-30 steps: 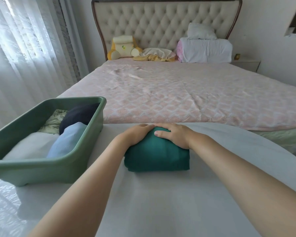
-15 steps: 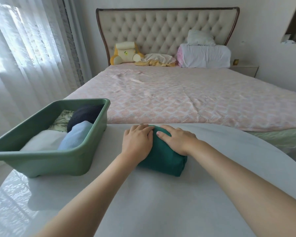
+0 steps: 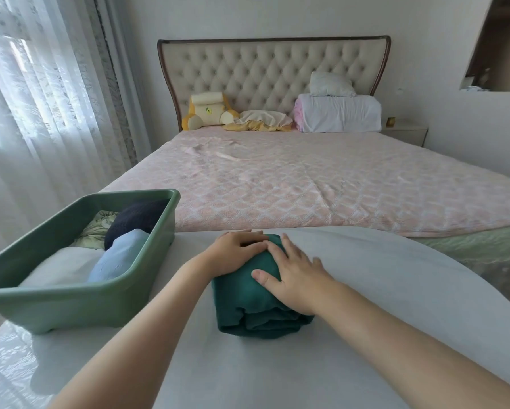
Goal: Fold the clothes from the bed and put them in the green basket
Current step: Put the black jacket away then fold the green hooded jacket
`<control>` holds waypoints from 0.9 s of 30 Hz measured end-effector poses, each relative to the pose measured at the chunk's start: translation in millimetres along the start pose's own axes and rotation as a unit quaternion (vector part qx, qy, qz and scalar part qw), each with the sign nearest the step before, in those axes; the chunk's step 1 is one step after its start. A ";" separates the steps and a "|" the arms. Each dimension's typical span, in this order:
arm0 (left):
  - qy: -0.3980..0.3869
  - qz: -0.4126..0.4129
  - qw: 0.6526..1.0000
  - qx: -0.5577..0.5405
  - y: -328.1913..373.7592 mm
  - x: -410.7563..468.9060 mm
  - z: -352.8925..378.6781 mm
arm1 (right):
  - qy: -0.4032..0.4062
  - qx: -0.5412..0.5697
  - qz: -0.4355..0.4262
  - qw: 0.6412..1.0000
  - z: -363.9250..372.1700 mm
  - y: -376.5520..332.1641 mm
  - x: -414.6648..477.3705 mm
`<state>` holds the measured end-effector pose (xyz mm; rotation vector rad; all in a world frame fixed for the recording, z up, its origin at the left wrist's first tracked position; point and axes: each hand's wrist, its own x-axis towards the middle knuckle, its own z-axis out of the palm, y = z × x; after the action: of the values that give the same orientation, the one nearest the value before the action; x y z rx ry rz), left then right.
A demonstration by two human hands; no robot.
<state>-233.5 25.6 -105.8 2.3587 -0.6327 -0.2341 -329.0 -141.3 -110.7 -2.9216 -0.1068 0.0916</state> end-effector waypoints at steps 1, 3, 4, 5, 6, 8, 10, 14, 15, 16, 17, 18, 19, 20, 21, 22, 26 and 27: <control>0.020 -0.004 1.000 -0.001 -0.2 0.2 1.3 | -0.004 0.051 -0.007 0.999 3.9 0.2 1.7; 0.101 -0.013 0.994 0.038 1.3 -1.8 5.7 | -0.008 0.132 -0.006 0.991 8.9 3.2 4.2; 0.162 -0.018 0.983 0.087 4.0 -5.8 9.4 | -0.008 0.160 0.000 0.987 10.7 4.8 5.1; 0.218 -0.024 0.967 0.132 7.9 -11.2 14.3 | -0.008 0.178 0.006 0.984 12.1 5.3 5.3; 0.249 -0.034 0.957 0.146 10.6 -16.6 19.8 | -0.005 0.186 0.008 0.982 13.6 5.1 5.4; 0.218 -0.064 0.970 0.086 12.5 -25.1 27.8 | 0.005 0.190 0.012 0.982 15.4 4.1 5.0; 0.149 -0.088 0.985 0.001 9.5 -33.1 33.2 | 0.006 0.195 0.018 0.981 18.0 3.7 4.0; 0.131 -0.067 0.986 -0.075 -1.8 -44.1 35.0 | 0.020 0.197 0.010 0.980 24.2 1.7 4.1; 0.124 -0.063 0.986 -0.086 -3.0 -44.2 33.3 | 0.026 0.195 0.012 0.980 25.9 1.0 4.9; 0.113 -0.065 0.987 -0.091 -2.4 -43.9 31.1 | 0.033 0.194 0.016 0.980 27.9 0.7 5.7; 0.105 -0.067 0.988 -0.090 -0.4 -43.5 29.0 | 0.042 0.195 0.018 0.980 29.8 0.6 6.3; 0.101 -0.070 0.989 -0.086 1.9 -43.2 27.2 | 0.055 0.197 0.014 0.979 31.5 0.6 6.4; 0.100 -0.072 0.989 -0.082 4.3 -43.7 26.0 | 0.071 0.200 0.007 0.977 33.1 0.6 5.1; 0.101 -0.074 0.989 -0.080 5.9 -45.2 26.2 | 0.086 0.201 0.000 0.976 35.2 1.1 2.8; 0.107 -0.078 0.988 -0.081 6.9 -48.2 27.2 | 0.096 0.200 -0.008 0.975 36.5 1.4 -0.7; 0.118 -0.087 0.985 -0.088 5.9 -51.9 29.1 | 0.099 0.192 -0.015 0.976 36.9 1.5 -4.3; 0.165 -0.126 0.966 -0.157 5.8 -69.7 32.8 | 0.077 0.103 -0.049 0.990 29.8 0.4 -22.7; 0.174 -0.127 0.964 -0.155 6.4 -73.6 32.3 | 0.071 0.070 -0.058 0.993 29.7 -0.9 -26.8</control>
<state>-310.1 39.9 -126.2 2.0989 -0.1119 -0.0227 -357.8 -136.2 -138.0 -2.7640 -0.2364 -0.1218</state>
